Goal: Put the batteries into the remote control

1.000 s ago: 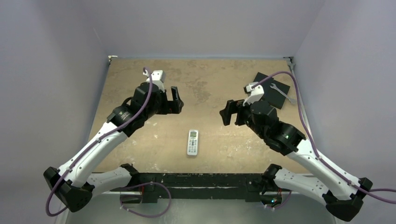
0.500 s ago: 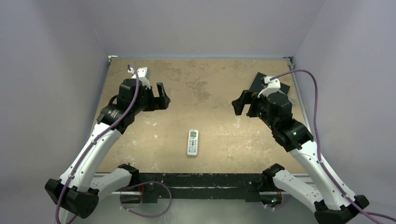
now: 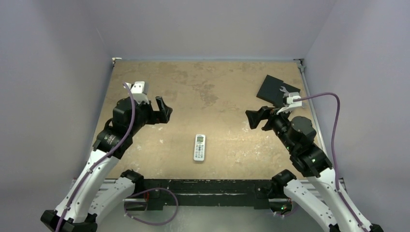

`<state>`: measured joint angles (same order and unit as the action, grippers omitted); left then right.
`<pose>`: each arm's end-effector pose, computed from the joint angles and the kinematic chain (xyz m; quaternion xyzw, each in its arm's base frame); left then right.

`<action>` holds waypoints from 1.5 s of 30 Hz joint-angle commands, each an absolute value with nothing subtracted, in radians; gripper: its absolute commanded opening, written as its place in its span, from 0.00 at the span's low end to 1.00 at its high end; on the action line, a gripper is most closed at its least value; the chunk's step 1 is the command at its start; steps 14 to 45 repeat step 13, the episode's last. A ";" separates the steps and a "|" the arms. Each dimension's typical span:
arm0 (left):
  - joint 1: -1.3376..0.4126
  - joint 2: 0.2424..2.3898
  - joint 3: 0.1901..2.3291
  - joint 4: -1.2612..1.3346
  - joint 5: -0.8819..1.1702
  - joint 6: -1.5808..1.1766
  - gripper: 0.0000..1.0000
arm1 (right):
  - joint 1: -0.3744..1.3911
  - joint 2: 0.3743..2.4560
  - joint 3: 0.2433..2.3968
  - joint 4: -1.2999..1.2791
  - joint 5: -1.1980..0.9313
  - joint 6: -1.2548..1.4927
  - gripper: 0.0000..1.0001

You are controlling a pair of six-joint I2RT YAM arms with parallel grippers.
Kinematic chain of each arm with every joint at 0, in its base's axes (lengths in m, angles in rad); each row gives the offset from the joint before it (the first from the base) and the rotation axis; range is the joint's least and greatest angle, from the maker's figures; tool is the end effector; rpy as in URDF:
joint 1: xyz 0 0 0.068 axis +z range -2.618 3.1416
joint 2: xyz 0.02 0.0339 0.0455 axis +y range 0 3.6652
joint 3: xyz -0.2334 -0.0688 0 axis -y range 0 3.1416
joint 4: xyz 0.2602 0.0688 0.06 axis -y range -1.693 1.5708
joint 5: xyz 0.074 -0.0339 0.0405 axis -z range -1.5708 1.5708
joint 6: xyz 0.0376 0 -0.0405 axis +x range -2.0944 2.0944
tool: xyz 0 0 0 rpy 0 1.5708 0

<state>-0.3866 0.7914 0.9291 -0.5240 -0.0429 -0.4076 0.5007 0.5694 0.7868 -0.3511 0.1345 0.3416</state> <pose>0.1940 -0.0772 0.3326 -0.0207 0.8293 -0.1994 0.5216 0.1558 0.0795 0.3392 -0.0156 0.7522 0.2223 0.6201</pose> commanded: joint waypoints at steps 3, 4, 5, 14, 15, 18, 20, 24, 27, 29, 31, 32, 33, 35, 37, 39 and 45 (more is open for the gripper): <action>-0.382 0.746 0.861 -0.443 -0.051 -0.383 0.99 | 0.499 0.546 0.770 -0.256 0.093 0.301 0.99; -0.382 0.743 0.859 -0.445 -0.054 -0.381 0.99 | 0.499 0.546 0.769 -0.253 0.089 0.302 0.99; -0.382 0.740 0.859 -0.444 -0.056 -0.381 0.99 | 0.499 0.547 0.767 -0.252 0.085 0.299 0.99; -0.382 0.698 0.837 -0.424 -0.059 -0.381 0.99 | 0.499 0.538 0.766 -0.254 0.077 0.293 0.99; -0.382 0.698 0.837 -0.424 -0.059 -0.381 0.99 | 0.499 0.538 0.766 -0.254 0.077 0.293 0.99; -0.382 0.698 0.837 -0.424 -0.059 -0.381 0.99 | 0.499 0.538 0.766 -0.254 0.077 0.293 0.99; -0.382 0.698 0.837 -0.424 -0.059 -0.381 0.99 | 0.499 0.538 0.766 -0.254 0.077 0.293 0.99; -0.382 0.698 0.837 -0.424 -0.059 -0.381 0.99 | 0.499 0.538 0.766 -0.254 0.077 0.293 0.99; -0.382 0.698 0.837 -0.424 -0.059 -0.381 0.99 | 0.499 0.538 0.766 -0.254 0.077 0.293 0.99; -0.382 0.698 0.837 -0.424 -0.059 -0.381 0.99 | 0.499 0.538 0.766 -0.254 0.077 0.293 0.99; -0.382 0.698 0.837 -0.424 -0.059 -0.381 0.99 | 0.499 0.538 0.766 -0.254 0.077 0.293 0.99; -0.382 0.698 0.837 -0.424 -0.059 -0.381 0.99 | 0.499 0.538 0.766 -0.254 0.077 0.293 0.99; -0.382 0.698 0.837 -0.424 -0.059 -0.381 0.99 | 0.499 0.538 0.766 -0.254 0.077 0.293 0.99; -0.382 0.698 0.837 -0.424 -0.059 -0.381 0.99 | 0.499 0.538 0.766 -0.254 0.077 0.293 0.99; -0.382 0.698 0.837 -0.424 -0.059 -0.381 0.99 | 0.499 0.538 0.766 -0.254 0.077 0.293 0.99; -0.382 0.698 0.837 -0.424 -0.059 -0.381 0.99 | 0.499 0.538 0.766 -0.254 0.077 0.293 0.99; -0.382 0.698 0.837 -0.424 -0.059 -0.381 0.99 | 0.499 0.538 0.766 -0.254 0.077 0.293 0.99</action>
